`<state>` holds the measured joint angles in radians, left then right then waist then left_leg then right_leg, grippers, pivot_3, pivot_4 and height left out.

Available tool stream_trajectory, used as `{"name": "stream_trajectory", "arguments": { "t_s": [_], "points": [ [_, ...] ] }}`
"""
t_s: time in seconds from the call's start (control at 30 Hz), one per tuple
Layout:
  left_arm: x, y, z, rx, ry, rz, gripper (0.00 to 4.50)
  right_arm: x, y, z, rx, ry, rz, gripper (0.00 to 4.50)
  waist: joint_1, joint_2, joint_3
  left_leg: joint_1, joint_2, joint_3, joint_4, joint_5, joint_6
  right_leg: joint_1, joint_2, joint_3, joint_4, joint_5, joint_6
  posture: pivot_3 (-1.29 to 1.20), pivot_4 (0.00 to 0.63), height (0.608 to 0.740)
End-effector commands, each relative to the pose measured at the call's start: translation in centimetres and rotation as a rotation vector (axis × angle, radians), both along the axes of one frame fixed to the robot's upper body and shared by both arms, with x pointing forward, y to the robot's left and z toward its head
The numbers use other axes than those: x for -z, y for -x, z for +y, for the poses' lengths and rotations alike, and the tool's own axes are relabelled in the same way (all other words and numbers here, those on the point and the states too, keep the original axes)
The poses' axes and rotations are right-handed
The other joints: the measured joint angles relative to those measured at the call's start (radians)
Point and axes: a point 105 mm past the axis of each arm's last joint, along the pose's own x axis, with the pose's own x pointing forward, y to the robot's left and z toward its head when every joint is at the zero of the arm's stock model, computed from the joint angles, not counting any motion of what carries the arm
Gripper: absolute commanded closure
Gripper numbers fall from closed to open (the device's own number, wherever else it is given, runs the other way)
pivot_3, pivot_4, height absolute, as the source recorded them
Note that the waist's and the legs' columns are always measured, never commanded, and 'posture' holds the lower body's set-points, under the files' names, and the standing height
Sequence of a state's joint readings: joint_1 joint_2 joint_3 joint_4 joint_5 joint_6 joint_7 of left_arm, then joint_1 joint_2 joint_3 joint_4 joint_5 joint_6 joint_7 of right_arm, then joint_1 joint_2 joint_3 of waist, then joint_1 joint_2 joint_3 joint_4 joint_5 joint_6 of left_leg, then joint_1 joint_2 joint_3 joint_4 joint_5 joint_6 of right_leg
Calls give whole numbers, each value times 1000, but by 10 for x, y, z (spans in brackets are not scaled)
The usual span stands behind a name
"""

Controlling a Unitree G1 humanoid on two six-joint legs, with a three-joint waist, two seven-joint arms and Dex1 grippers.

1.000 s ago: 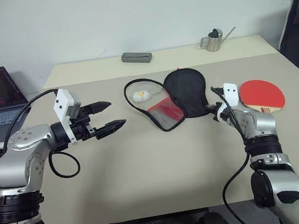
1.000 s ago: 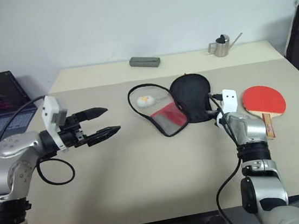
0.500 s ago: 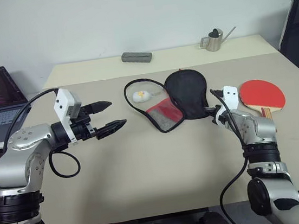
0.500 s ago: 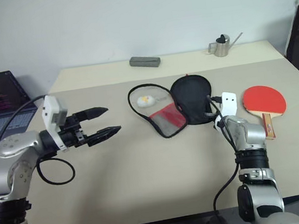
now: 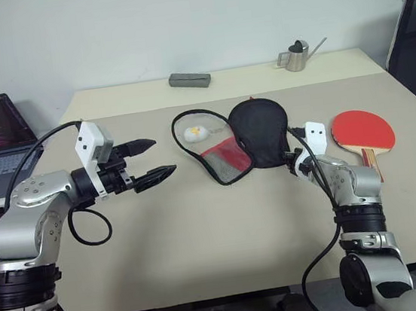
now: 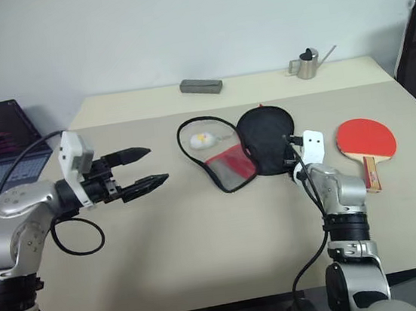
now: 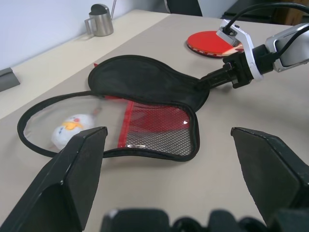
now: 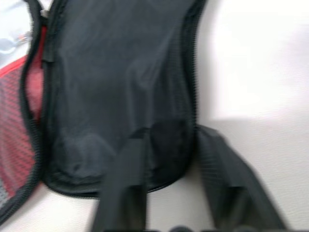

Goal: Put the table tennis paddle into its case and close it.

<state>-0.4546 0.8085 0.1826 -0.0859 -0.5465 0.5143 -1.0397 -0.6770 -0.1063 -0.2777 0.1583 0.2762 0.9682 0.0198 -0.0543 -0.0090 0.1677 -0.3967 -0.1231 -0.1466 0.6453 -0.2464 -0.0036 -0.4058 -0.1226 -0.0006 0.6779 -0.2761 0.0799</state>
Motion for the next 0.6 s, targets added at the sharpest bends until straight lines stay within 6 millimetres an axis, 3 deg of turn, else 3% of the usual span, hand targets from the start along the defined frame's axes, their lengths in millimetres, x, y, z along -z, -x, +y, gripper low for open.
{"name": "stream_trajectory", "arguments": {
  "t_s": [0.03, 0.23, 0.33, 0.43, 0.6],
  "points": [
    [-13, 3, -4, 21, -15, -65, 0, -7, 5, -11, 46, 24, -59, 1709, 4, 0, 0, 0, 0, 0, 0, 0, 0, 0, 0, 0, 0, 0, 0, 0, 150, 740],
    [-11, 3, -6, 26, -7, -63, 0, -29, 20, -4, 5, 11, -174, 1709, 13, 0, 0, 0, 0, 0, 0, 0, -1, -1, 0, 1, 1, 0, 0, 0, 150, 740],
    [-10, 2, -8, 29, -3, -63, 0, -37, 25, -6, -3, 27, -220, 1121, 9, 0, 0, 0, 0, 1, 0, 0, -1, -1, 0, 2, 1, 0, 0, 0, 150, 740],
    [-9, 0, -11, 40, 2, -63, 0, -49, 27, -10, -20, 64, -291, 73, 8, 0, 0, 0, 0, 1, 0, 0, 0, -1, 0, 6, 1, 0, 0, 0, 150, 740],
    [-9, -1, -21, 80, 9, -67, 0, -59, 32, -27, -3, 168, -374, 27, 9, 0, 0, 0, 0, 3, 0, 0, 0, -1, 0, 7, 1, 0, 0, 0, 150, 740]
  ]
}}
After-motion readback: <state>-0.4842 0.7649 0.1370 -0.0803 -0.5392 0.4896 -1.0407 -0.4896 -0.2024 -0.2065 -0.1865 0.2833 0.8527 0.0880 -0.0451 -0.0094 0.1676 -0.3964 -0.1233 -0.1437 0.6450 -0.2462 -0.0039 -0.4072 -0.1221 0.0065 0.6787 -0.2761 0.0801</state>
